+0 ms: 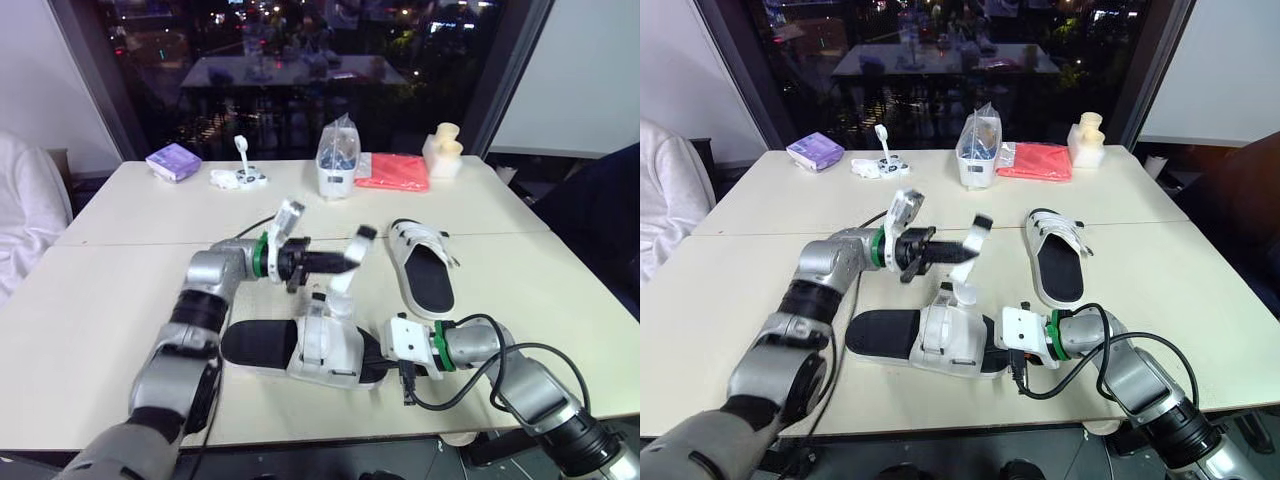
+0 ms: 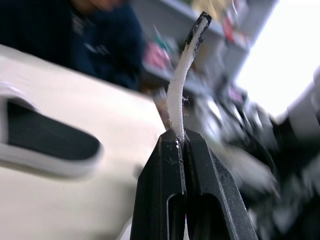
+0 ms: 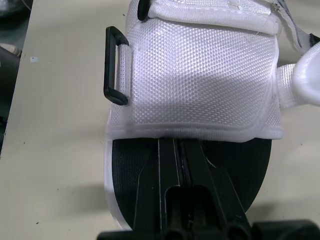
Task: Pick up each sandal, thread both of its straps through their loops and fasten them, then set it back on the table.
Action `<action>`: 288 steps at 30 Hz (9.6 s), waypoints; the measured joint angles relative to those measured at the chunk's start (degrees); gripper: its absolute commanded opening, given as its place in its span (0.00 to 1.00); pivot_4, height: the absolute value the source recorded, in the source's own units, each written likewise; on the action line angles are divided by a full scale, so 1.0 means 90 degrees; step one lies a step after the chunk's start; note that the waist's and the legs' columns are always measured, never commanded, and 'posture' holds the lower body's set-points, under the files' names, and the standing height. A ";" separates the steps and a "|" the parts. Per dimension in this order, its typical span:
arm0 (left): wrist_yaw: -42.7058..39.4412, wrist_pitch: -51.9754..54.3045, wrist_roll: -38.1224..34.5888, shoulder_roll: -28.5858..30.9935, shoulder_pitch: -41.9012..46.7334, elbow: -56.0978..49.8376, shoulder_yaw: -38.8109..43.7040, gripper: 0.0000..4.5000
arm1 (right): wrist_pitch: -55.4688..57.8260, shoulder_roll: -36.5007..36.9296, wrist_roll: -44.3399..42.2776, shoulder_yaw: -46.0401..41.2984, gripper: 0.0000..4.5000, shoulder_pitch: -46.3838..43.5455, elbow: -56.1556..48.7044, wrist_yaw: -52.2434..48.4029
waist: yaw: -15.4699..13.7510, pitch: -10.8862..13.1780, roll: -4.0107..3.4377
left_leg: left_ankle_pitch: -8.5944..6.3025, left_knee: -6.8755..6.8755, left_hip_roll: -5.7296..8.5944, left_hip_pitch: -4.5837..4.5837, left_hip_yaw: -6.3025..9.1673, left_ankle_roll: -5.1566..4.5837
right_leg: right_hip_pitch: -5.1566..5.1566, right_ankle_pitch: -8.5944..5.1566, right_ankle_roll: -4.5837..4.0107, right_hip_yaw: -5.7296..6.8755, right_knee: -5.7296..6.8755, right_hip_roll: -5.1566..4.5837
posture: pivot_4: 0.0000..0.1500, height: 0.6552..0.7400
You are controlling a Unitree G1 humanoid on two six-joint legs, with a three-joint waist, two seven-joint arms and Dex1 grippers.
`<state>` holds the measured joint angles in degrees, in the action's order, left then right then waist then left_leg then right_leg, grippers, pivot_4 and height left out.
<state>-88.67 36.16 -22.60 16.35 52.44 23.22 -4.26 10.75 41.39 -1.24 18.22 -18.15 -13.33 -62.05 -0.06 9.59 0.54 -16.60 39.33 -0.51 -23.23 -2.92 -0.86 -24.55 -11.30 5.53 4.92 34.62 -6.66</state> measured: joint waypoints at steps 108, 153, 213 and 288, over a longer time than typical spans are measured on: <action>0.3664 0.1206 -0.2075 0.1791 -0.3321 -0.4465 -0.1048 0.01 | -0.0335 -0.0492 0.0554 0.0225 0.00 -0.0396 0.0615 0.0526 | -0.0069 -0.0006 0.0000 | 0.0001 -0.0012 -0.0032 0.0029 -0.0005 0.0005 | 0.0012 -0.0016 -0.0061 -0.0008 -0.0013 0.0015 | 1.00 1.00; 0.3770 0.2549 -0.2417 0.0090 -0.2354 -0.2115 -0.0350 0.01 | -0.0547 -0.0470 0.0739 0.0296 0.00 -0.0446 0.0674 0.0571 | -0.0068 -0.0005 0.0005 | 0.0004 -0.0012 -0.0030 0.0037 0.0000 0.0007 | 0.0025 -0.0012 -0.0062 -0.0009 -0.0015 0.0018 | 1.00 1.00; 0.2455 -0.1232 -0.0714 0.0053 -0.3554 -0.2516 -0.1021 0.01 | -0.0733 -0.0458 0.0888 0.0307 0.00 -0.0414 0.0660 0.0565 | -0.0071 -0.0011 0.0001 | 0.0001 -0.0019 -0.0035 0.0036 0.0004 0.0006 | 0.0025 -0.0014 -0.0064 -0.0005 -0.0033 0.0012 | 1.00 1.00; 0.2270 -0.0506 -0.1218 0.0485 -0.2607 -0.2019 -0.0645 0.98 | -0.1275 -0.0497 0.1002 0.0447 0.00 -0.0811 0.1246 0.0569 | -0.0059 -0.0024 -0.0022 | 0.0000 -0.0023 -0.0041 0.0005 0.0002 0.0005 | -0.0003 -0.0018 -0.0052 0.0010 -0.0045 0.0010 | 1.00 1.00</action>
<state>-68.24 31.60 -33.56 20.71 28.98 5.05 -10.07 -0.73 36.92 7.78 22.24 -25.45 -2.11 -56.93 -0.59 9.37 0.34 -16.60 39.12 -0.89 -23.19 -2.90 -0.82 -24.58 -11.46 5.06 5.01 34.21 -6.57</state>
